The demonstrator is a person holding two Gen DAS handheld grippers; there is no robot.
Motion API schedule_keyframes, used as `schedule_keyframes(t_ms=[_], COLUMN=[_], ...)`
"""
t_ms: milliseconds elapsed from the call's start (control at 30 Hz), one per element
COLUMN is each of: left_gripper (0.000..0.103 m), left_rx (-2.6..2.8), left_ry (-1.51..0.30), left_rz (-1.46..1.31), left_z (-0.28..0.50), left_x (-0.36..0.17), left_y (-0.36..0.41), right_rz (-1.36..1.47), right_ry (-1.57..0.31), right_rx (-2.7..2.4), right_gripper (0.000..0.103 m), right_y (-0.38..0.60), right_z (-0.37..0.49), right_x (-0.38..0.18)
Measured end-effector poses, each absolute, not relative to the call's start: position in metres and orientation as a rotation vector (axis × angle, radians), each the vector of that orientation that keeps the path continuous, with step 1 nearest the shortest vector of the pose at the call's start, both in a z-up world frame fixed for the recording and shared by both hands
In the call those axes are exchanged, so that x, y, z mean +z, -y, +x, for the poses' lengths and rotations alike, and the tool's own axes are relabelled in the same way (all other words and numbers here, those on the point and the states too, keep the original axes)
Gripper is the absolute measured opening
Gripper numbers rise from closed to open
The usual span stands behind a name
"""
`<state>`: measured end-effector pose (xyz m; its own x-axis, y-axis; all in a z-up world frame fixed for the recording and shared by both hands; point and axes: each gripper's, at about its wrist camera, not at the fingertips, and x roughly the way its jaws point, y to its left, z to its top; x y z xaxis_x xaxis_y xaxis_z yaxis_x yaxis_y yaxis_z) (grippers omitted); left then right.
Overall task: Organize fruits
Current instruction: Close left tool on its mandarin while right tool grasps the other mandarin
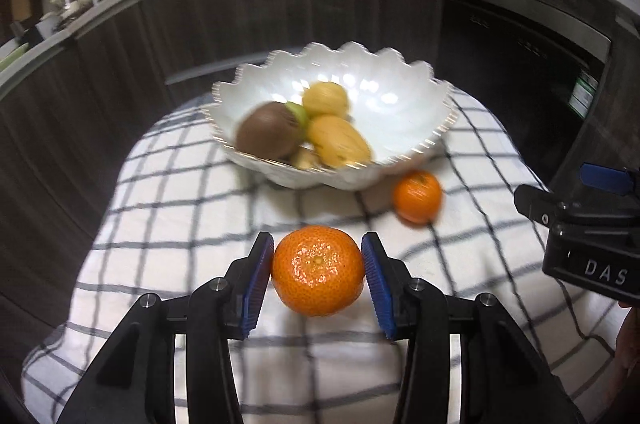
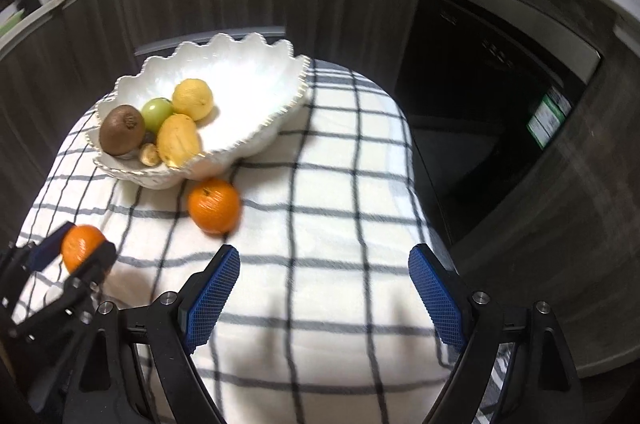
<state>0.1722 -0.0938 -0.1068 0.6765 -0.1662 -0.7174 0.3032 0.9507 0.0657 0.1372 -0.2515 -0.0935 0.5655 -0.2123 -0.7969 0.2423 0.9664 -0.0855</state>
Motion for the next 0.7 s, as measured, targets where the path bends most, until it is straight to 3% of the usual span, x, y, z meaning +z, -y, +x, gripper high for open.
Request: schedule_keyframes(t_ms=[533, 700], left_gripper=[0.045, 0.045], left_rx=[-0.131, -0.124], left_ry=[-0.803, -0.806], left_rz=[0.126, 0.118], left_z=[0.207, 0.212], left_x=[-0.116, -0.119], left_y=[0.035, 0.035], right_rz=[-0.041, -0.030], right_ry=[-1.040, -1.056], right_rx=[-0.140, -0.140], right_gripper=[0.086, 0.079], right_y=[0.195, 0.194], right_z=[0.213, 0.225], right_x=[-0.134, -0.146])
